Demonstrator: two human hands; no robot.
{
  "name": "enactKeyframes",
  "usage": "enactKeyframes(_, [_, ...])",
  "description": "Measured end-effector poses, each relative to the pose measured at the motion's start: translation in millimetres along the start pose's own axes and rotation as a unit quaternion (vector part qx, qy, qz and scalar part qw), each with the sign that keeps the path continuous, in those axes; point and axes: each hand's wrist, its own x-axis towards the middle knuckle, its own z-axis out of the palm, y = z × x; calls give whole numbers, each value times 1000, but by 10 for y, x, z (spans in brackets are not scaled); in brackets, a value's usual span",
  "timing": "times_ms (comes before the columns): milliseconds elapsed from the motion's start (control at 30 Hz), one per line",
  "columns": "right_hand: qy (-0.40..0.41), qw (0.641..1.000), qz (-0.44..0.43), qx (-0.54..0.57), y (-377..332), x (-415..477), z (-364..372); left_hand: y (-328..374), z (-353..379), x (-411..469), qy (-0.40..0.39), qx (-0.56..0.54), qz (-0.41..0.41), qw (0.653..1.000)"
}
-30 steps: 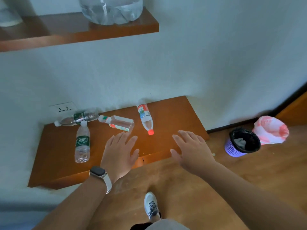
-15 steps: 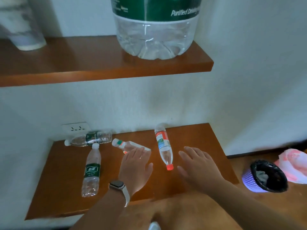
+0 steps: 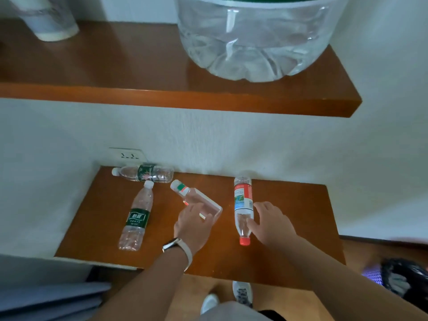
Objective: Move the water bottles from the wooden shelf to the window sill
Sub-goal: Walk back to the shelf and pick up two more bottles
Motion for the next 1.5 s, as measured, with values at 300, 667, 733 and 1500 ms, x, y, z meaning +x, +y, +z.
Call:
enactKeyframes(300, [-92,979,60,175,202,592,181,97,287,490,24,-153,-320,934])
enactKeyframes(667, [-141,937,119,297,140,941,339,120,562,738,35,-292,-403,867])
enactKeyframes(733, [-148,937,117,295,148,971,344,142,566,729,43,-299,-401,865])
enactKeyframes(1500, [-269,863,22,427,-60,1062,196,-41,343,171,79,-354,-308,880])
